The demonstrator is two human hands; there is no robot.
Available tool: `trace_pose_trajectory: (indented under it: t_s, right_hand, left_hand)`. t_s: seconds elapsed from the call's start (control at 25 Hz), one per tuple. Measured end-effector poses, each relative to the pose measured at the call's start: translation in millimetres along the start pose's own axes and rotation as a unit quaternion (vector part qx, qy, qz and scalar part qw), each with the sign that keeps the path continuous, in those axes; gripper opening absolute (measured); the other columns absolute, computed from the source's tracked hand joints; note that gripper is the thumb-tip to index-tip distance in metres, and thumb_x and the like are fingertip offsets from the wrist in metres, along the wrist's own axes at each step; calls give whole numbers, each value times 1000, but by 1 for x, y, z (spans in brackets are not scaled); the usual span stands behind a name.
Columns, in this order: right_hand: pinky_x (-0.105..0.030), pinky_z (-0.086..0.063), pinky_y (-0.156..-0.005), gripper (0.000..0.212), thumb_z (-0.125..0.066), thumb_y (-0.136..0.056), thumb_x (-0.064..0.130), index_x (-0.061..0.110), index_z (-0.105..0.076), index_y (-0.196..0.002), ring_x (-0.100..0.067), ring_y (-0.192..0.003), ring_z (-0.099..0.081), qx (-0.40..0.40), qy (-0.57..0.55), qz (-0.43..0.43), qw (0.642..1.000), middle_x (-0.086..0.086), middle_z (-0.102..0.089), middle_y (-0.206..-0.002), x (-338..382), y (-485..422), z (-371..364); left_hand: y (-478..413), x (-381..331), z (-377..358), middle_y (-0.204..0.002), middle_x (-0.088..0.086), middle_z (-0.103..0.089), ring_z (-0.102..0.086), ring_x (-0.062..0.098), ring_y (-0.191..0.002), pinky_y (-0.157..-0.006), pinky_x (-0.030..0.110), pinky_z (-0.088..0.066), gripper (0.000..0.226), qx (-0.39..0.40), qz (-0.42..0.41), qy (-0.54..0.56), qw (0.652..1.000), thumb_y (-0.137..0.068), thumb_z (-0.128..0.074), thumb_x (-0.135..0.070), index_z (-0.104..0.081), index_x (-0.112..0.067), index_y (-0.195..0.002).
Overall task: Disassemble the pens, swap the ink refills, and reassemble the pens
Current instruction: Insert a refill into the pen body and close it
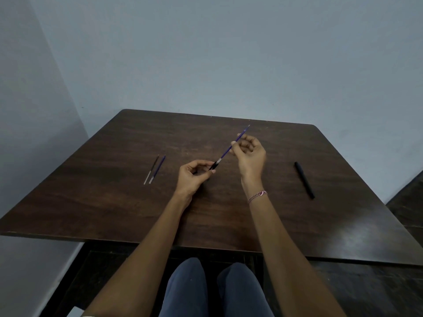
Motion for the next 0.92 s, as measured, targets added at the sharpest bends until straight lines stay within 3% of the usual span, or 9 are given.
trace_pose_trajectory:
  t_s: [0.08, 0.2, 0.28, 0.4, 0.56, 0.76, 0.92]
  right_hand:
    - [-31, -57, -73, 19, -70, -79, 0, 10, -63, -94, -14, -75, -63, 18, 34, 25, 999, -2, -65, -78, 3, 3, -3]
    - [-13, -51, -65, 21, -72, -78, 3, 15, -63, -93, 5, -67, -60, 63, 107, 81, 989, 8, -65, -78, 9, 13, -11]
    - [-7, -47, -62, 19, -72, -79, 6, 18, -62, -91, 10, -66, -60, 83, 139, 104, 981, 12, -65, -77, 8, 21, -16]
    - [-5, -45, -62, 10, -71, -83, 16, 20, -62, -86, 10, -67, -60, 87, 165, 115, 976, 15, -65, -74, 5, 30, -18]
    - [-13, -51, -70, 9, -66, -86, 34, 24, -64, -87, 2, -76, -64, 91, 200, 117, 968, 15, -67, -79, 5, 32, -22]
    - [-8, -47, -68, 7, -61, -90, 35, 30, -64, -88, 5, -80, -63, 97, 190, 138, 967, 18, -66, -82, 9, 30, -25]
    - [-8, -47, -67, 5, -60, -92, 25, 24, -65, -91, -2, -77, -63, 74, 217, 110, 967, 9, -68, -84, -6, 19, -20]
  left_hand:
    - [0, 0, 2, -69, -8, -70, -62, 4, -69, -65, 11, -48, 26, -6, -4, -3, 1000, -71, -77, -1, -73, -25, -81]
    - [0, -1, 2, -70, -6, -71, -63, 6, -70, -64, 12, -49, 25, -9, -3, 2, 1000, -72, -78, -2, -74, -26, -81]
    - [1, -1, 3, -70, -5, -72, -66, 7, -70, -63, 12, -50, 26, -12, 2, 13, 1000, -72, -78, -3, -74, -27, -81]
    - [2, -2, 4, -72, -7, -74, -68, 7, -72, -66, 14, -52, 27, -20, 5, 24, 999, -71, -78, -2, -74, -27, -81]
    - [2, -2, 5, -80, -7, -75, -70, 10, -78, -69, 16, -53, 27, -21, 6, 24, 999, -72, -77, -3, -73, -27, -84]
    - [2, -3, 8, -80, -9, -75, -70, 8, -77, -68, 14, -52, 27, -45, -6, 23, 999, -73, -77, -3, -73, -26, -86]
    - [2, -3, 18, -80, -16, -73, -68, -2, -80, -69, 10, -50, 28, -105, -12, 27, 994, -76, -75, -3, -70, -28, -87]
Point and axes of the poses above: each hand's wrist, its own y-axis away from the middle knuckle, its own z-axis out of the back of the hand, x = y × z, the point moved 9 cm from there along -y, towards the middle knuckle
